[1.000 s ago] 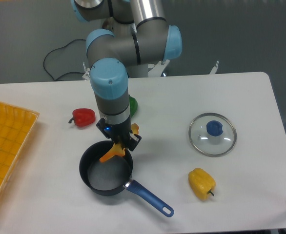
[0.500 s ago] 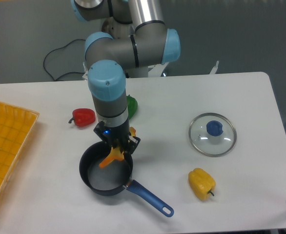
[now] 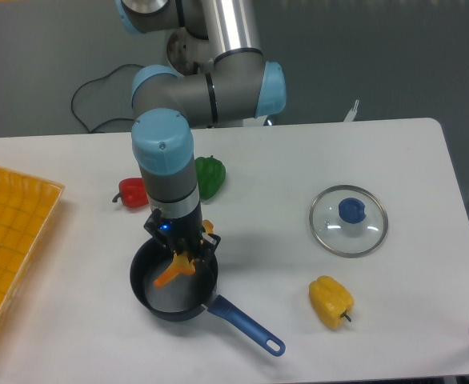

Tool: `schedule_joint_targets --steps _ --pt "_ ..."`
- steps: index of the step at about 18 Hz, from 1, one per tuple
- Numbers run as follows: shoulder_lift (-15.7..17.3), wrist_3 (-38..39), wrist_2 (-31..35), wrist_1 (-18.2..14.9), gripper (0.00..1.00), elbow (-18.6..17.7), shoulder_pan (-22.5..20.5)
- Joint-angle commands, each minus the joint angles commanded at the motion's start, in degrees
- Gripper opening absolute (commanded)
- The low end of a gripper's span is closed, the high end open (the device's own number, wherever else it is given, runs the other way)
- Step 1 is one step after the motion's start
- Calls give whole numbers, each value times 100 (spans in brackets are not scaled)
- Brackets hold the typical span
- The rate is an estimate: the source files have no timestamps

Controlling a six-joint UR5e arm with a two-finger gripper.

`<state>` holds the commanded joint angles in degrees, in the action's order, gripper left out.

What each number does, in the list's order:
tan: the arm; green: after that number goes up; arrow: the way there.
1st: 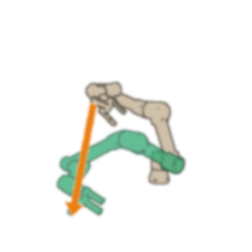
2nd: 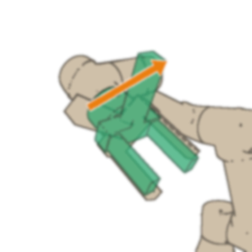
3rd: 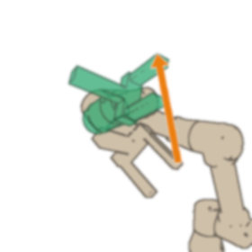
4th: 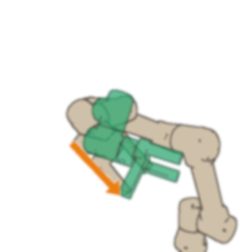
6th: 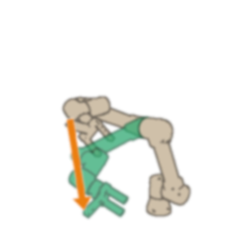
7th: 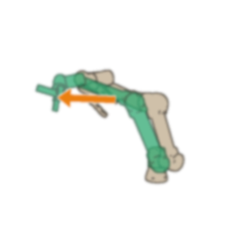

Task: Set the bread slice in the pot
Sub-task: 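Open the gripper to release the bread slice inside the saucepan, then raise the open gripper away from the saucepan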

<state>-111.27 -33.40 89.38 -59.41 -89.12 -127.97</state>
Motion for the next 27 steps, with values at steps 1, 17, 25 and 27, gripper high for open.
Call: schedule_joint_targets --steps 1,17,25,27 --pt "-9 9 35 -17 100 -17 0" --pt "149 -865 570 -105 100 -26 61" --pt "254 -2399 1099 -658 100 -97 158" --pt "263 -2452 1169 -764 100 -79 141"
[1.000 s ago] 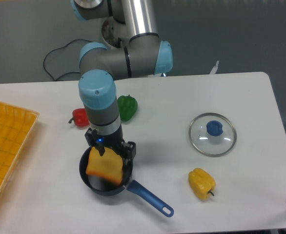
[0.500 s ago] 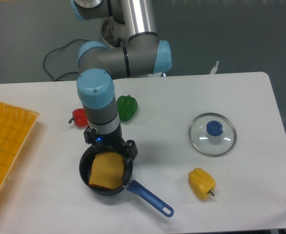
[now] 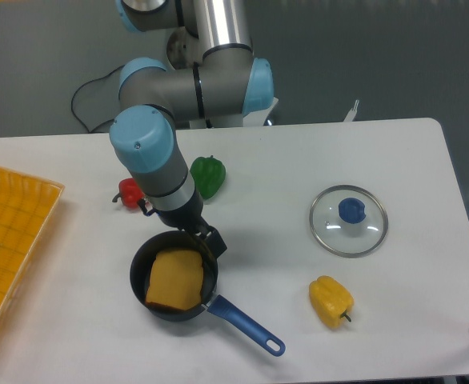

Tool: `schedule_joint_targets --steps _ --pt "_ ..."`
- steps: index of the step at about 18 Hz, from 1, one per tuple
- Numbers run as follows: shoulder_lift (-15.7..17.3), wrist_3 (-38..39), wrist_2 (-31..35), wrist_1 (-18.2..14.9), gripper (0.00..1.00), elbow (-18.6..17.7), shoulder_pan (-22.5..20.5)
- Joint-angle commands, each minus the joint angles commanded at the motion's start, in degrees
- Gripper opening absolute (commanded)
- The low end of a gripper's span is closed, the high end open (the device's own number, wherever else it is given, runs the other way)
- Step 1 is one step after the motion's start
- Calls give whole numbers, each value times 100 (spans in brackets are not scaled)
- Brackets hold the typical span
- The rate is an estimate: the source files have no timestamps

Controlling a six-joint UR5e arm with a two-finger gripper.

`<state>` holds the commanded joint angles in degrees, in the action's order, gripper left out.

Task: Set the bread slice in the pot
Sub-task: 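Raise the open gripper away from the saucepan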

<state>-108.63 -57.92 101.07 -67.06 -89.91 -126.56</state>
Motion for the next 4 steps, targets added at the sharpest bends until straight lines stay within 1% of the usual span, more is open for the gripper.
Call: schedule_joint_targets --steps 4 --pt "61 -36 9 -18 100 -17 0"
